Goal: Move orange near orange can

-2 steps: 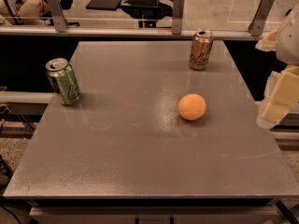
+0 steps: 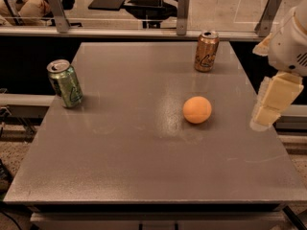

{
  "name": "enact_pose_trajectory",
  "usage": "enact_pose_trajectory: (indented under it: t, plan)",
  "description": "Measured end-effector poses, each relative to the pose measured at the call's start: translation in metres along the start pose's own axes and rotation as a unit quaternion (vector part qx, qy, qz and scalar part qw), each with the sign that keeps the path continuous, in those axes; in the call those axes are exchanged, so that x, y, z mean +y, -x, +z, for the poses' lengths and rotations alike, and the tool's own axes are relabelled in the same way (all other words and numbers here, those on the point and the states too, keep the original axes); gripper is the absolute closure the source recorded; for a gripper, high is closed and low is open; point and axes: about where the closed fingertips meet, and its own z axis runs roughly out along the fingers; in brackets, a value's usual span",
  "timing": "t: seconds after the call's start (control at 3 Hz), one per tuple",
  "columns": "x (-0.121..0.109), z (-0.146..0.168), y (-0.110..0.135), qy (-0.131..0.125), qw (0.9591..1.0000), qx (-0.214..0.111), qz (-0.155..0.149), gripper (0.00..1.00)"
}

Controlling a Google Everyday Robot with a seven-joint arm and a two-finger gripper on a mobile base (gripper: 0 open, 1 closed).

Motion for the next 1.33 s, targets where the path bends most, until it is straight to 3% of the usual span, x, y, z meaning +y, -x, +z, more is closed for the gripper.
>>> enact_pose_trajectory:
  t: [1.33]
  plan:
    - [0.006,0.106,0.055,0.048,0.9980,-0.018,-0.038,0.00]
